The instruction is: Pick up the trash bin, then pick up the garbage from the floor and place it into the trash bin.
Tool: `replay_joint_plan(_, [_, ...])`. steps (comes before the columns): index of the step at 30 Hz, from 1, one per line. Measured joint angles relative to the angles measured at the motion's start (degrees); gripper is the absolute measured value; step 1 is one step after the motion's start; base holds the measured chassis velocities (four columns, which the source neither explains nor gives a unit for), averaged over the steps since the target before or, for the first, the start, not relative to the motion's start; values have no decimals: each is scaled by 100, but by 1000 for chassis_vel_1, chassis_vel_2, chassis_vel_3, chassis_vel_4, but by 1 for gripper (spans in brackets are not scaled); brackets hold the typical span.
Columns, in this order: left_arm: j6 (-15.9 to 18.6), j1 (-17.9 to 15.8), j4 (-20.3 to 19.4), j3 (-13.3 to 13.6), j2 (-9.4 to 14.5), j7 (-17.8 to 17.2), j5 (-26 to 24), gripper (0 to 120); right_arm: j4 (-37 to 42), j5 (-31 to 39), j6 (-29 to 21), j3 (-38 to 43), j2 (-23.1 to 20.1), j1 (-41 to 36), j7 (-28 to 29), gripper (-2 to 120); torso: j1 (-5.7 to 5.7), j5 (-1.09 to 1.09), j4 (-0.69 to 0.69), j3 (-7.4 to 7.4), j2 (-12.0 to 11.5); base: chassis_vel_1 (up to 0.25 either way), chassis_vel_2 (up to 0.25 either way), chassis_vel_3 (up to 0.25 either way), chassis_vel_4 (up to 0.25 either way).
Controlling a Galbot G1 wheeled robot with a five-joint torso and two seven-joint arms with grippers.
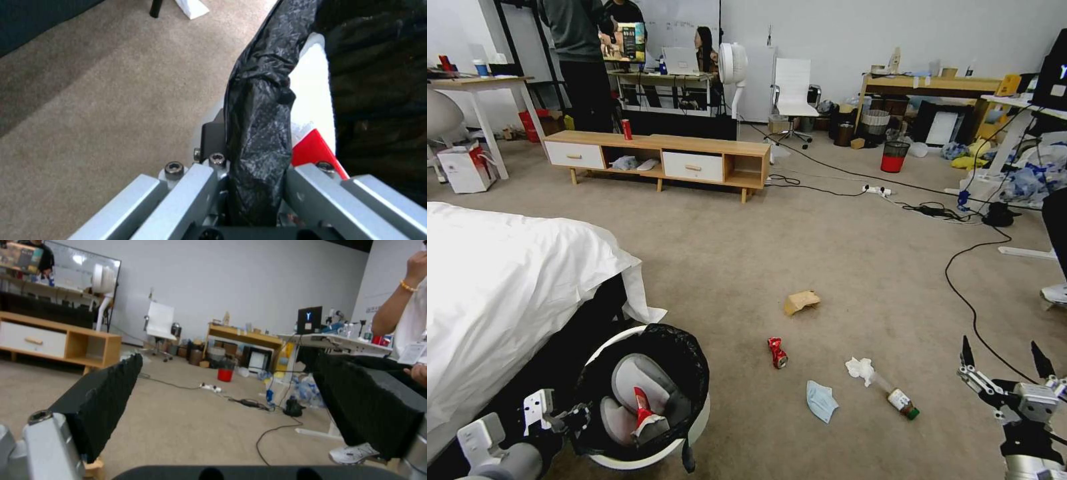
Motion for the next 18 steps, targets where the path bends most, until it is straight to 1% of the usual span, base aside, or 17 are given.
replay_joint_plan(3, [0,5,0,6,-3,7,15,1,-2,43,-87,5,-107,-7,7,100,0,0,0,0,0,0,0,0,0])
replay_joint_plan(4, [0,5,1,8,-4,9,23,1,1,85,-165,3,-189,-18,35,100,0,0,0,0,0,0,0,0,0])
replay_joint_plan(6, [0,3,8,10,-14,13,30,1,71,286,-501,-62,-464,-108,203,100,0,1,0,0,0,0,0,0,0])
replay_joint_plan(7, [0,3,8,10,-14,13,30,1,71,286,-501,-62,-464,-108,203,100,0,1,0,0,0,0,0,0,0])
replay_joint_plan(8, [0,4,13,11,-17,16,32,1,100,384,-619,-91,-547,-134,254,100,0,1,-1,0,0,0,0,0,0])
replay_joint_plan(10, [0,3,41,11,-28,50,69,1,209,862,-1173,-237,-950,-213,487,100,0,0,0,0,0,0,0,0,0])
replay_joint_plan(11, [0,3,41,11,-28,50,69,1,209,862,-1173,-237,-950,-213,487,100,0,0,0,0,0,0,0,0,0])
replay_joint_plan(13, [1,-1,56,11,-39,66,90,1,270,1187,-1580,-387,-1208,-227,668,100,0,0,0,0,0,0,0,0,0])
replay_joint_plan(14, [1,-1,56,11,-39,66,90,1,270,1187,-1580,-387,-1208,-227,668,100,0,0,0,0,0,0,0,0,0])
replay_joint_plan(15, [1,-5,65,5,-48,78,101,1,329,1545,-2086,-587,-1453,-215,890,100,0,0,0,0,0,0,0,0,0])
replay_joint_plan(17, [0,1,67,-6,-57,84,111,1,396,1795,-2515,-752,-1625,-146,1052,100,0,1,0,0,0,0,0,0,0])
replay_joint_plan(18, [0,1,67,-6,-57,84,111,1,396,1795,-2515,-752,-1625,-146,1052,100,0,1,0,0,0,0,0,0,0])
